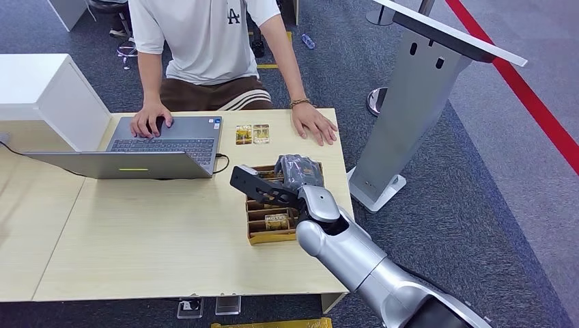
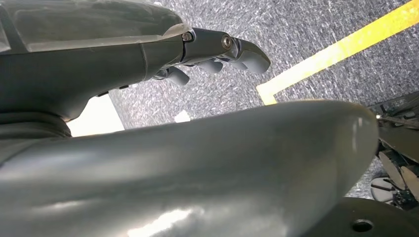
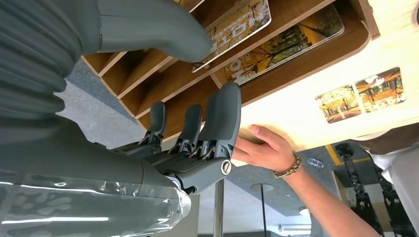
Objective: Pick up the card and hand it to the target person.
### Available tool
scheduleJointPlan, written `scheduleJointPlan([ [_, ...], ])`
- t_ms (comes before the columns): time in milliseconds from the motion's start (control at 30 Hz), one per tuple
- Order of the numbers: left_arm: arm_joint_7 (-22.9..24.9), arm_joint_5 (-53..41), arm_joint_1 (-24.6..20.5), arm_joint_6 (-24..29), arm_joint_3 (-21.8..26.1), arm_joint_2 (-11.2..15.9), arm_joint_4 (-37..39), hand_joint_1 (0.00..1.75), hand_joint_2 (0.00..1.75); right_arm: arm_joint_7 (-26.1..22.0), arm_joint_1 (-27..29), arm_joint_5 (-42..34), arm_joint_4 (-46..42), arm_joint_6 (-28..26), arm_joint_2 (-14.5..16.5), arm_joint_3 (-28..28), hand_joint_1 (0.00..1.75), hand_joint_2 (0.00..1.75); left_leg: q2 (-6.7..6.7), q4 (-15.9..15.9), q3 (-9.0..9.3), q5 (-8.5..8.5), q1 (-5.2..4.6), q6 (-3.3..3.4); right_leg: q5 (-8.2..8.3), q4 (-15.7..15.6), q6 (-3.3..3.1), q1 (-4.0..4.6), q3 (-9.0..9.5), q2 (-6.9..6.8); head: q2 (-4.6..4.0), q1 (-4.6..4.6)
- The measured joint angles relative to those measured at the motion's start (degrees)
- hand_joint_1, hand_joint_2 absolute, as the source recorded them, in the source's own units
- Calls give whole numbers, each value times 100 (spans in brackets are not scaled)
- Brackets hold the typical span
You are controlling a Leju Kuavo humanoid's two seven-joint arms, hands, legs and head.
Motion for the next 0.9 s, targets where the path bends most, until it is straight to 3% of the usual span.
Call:
scheduleJointPlan([
  [567, 0, -95, -21, -8, -104, -2, 0, 0, 0, -78, 10, -69, 119, 31, 2, 5, 101, 175, 0, 0, 0, 0, 0, 0, 0, 0, 0, 0, 0, 0, 0, 0],
  [900, 0, -94, -20, -9, -120, -2, 0, 0, 0, -191, 34, -124, 208, 40, 7, 14, 120, 175, 0, 0, 0, 0, 0, 0, 0, 0, 0, 0, 0, 0, 0, -1],
])
